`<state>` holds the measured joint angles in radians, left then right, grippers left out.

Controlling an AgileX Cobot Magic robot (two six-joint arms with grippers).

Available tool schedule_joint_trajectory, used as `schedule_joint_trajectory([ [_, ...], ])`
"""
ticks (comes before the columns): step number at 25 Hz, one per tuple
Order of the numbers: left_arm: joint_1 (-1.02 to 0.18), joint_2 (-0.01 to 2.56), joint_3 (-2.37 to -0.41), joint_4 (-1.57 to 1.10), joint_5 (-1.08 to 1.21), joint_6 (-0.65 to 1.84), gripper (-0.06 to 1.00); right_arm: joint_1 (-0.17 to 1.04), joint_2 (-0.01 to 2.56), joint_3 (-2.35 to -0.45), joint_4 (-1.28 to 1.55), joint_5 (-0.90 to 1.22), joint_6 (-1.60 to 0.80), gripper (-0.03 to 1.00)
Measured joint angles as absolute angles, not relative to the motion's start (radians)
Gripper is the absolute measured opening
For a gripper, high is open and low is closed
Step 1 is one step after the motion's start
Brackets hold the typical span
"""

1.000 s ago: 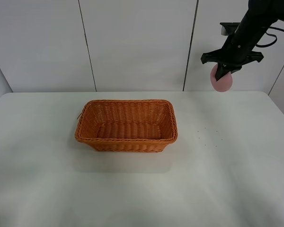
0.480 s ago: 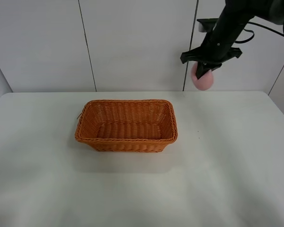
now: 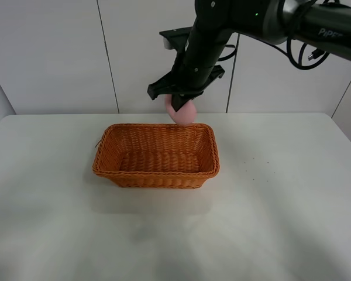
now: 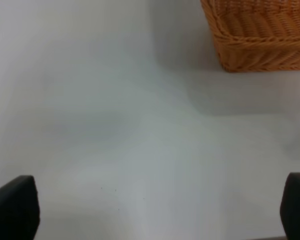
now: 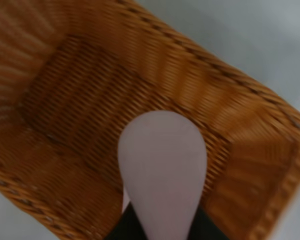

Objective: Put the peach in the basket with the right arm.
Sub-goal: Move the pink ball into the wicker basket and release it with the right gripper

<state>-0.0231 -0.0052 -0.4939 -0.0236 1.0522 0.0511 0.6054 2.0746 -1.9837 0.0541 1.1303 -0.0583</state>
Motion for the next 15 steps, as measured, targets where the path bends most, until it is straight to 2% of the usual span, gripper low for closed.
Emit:
schedule_joint_trajectory([
  [11, -0.023, -0.005, -0.494, -0.024, 1.052, 0.051, 0.99, 0.649, 2.281, -1.984, 0.059, 0.965, -0.050, 0.01],
  [15, -0.023, -0.005, -0.494, -0.024, 1.052, 0.051, 0.99, 0.649, 2.331, -1.984, 0.077, 0.962, -0.040, 0.10],
])
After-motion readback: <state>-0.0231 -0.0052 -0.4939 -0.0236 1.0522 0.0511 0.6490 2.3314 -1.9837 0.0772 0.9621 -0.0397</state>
